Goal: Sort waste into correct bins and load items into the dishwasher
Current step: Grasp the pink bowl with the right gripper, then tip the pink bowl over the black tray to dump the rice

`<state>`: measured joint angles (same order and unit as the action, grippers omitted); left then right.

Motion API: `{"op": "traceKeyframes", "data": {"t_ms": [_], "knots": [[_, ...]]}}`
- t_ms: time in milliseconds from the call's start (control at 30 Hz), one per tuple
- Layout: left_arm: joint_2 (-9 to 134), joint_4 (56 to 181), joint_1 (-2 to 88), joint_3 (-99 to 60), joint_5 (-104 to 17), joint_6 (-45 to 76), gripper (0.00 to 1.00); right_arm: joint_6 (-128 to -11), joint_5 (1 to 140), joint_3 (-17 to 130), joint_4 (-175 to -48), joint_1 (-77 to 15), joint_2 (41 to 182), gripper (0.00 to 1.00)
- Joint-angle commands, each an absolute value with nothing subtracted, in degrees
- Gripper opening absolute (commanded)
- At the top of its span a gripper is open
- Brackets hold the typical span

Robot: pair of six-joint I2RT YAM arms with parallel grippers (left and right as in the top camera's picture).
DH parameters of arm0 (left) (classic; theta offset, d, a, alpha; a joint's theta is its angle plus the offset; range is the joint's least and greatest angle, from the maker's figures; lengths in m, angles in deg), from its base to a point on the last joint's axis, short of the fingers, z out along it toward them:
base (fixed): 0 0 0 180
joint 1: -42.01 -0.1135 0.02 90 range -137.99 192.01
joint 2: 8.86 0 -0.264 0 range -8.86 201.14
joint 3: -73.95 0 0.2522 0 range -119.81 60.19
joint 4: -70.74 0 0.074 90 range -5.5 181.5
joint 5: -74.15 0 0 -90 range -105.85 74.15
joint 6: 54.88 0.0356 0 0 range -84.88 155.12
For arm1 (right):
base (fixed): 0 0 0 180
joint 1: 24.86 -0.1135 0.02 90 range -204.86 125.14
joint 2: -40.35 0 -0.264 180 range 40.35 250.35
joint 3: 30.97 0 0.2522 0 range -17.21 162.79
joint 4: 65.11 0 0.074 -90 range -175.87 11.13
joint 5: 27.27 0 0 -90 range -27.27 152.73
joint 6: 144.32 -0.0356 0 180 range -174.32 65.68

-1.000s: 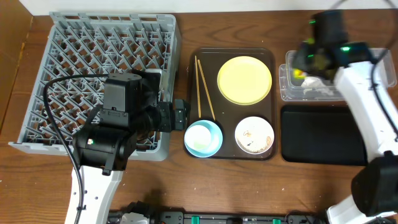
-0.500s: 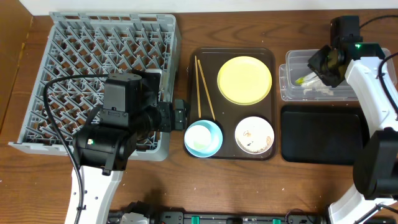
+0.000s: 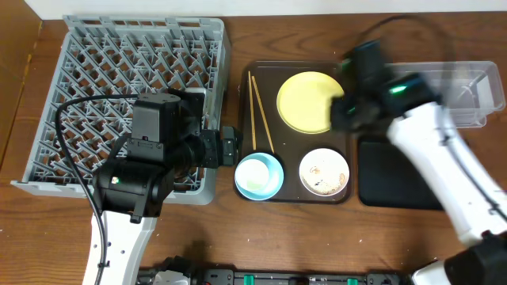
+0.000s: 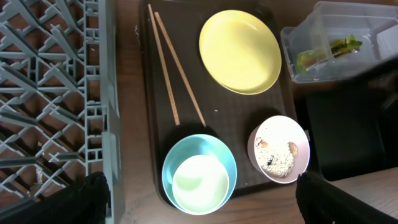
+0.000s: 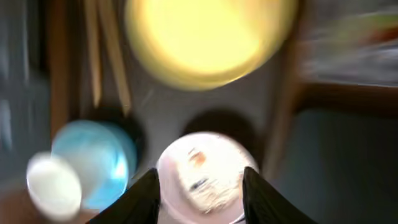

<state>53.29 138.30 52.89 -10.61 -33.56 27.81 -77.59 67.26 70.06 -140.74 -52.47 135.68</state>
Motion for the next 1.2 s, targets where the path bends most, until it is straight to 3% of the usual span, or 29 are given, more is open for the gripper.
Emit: {"op": "traceKeyframes", "data": {"t_ms": [0, 333, 533, 700, 900, 1167], "knots": [[53.2, 138.48, 52.69, -11.66, -33.82, 27.7, 0.97, -72.71, 65.28, 66.19, -140.57, -61.17, 139.84, 0.41], [53.2, 138.48, 52.69, -11.66, -33.82, 27.7, 0.97, -77.63, 58.32, 61.49, -138.75, -71.05, 149.3, 0.39], [53.2, 138.48, 52.69, -11.66, -33.82, 27.7, 0.96, -76.97, 58.39, 60.61, -136.89, -71.01, 154.2, 0.23], [53.2, 138.48, 52.69, -11.66, -33.82, 27.7, 0.97, -77.02, 58.22, 60.66, -136.22, -70.42, 155.75, 0.01], [53.2, 138.48, 52.69, -11.66, -33.82, 27.7, 0.96, -80.01, 57.25, 60.79, -136.54, -67.88, 152.08, 0.01], [53.2, 138.48, 52.69, -11.66, -33.82, 27.7, 0.97, -78.88, 81.03, 60.77, -133.64, -57.22, 136.03, 0.01]]}}
